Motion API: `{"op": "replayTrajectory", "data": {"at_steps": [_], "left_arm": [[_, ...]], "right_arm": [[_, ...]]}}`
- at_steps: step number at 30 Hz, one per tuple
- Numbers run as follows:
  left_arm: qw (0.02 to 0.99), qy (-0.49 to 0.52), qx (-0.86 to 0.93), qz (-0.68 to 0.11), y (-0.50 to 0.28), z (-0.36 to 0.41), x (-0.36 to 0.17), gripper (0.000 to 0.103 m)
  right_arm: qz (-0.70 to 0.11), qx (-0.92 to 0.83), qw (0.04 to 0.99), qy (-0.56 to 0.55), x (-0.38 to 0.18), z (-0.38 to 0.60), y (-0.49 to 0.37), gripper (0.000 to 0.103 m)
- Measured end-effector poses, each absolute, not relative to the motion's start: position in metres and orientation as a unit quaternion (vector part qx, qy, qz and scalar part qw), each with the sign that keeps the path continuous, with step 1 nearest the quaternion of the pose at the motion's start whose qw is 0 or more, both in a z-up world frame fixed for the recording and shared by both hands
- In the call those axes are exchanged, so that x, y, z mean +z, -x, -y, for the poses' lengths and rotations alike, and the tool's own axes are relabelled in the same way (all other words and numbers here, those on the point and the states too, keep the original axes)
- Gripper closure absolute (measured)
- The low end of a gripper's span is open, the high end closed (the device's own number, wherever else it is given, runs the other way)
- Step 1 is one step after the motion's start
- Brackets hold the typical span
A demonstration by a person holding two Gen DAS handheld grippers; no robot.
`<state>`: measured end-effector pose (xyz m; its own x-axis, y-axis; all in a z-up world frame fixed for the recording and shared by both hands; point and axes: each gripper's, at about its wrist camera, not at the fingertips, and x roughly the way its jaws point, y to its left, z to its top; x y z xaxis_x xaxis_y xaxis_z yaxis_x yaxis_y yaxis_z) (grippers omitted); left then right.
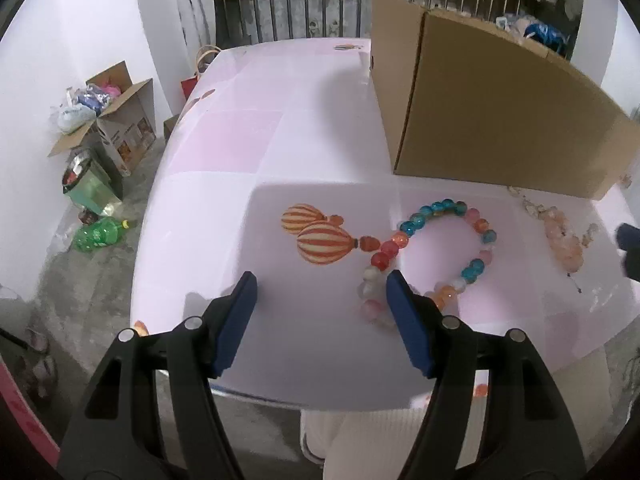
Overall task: Organize jewelry
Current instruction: 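Move the right tool to the colourful bead bracelet and grasp it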
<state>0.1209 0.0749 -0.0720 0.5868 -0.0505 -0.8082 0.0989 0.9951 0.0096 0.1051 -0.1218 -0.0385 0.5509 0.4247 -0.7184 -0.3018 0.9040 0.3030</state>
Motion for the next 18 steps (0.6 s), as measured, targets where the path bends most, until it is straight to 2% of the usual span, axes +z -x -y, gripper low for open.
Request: {"op": "replayTrajectory", "data": {"at_steps": [5,10,13,18], "left_arm": [[0.897,-0.005,-0.073,-0.436,-0.115,-0.074,-0.07,0.044],[0.895,-0.004,-0.092,-0.437,-0.119,-0.067,-0.074,0.06],[0.895,-0.022,-0.091,-0.436,-0.121,-0.063,-0.076,0.066],[0.896,-0.037,-0.087,-0.434,-0.122,-0.059,-0.078,0.071]], "right_arm": [[-0.422,0.219,0.878,-0.065,-0.043,0.102,-0.126,0.067],[-0.423,0.223,0.877,-0.036,-0.054,0.074,-0.146,0.071],[-0.43,0.222,0.875,-0.015,-0.064,0.061,-0.154,0.073],[-0.44,0.218,0.871,0.001,-0.073,0.051,-0.162,0.075]]}}
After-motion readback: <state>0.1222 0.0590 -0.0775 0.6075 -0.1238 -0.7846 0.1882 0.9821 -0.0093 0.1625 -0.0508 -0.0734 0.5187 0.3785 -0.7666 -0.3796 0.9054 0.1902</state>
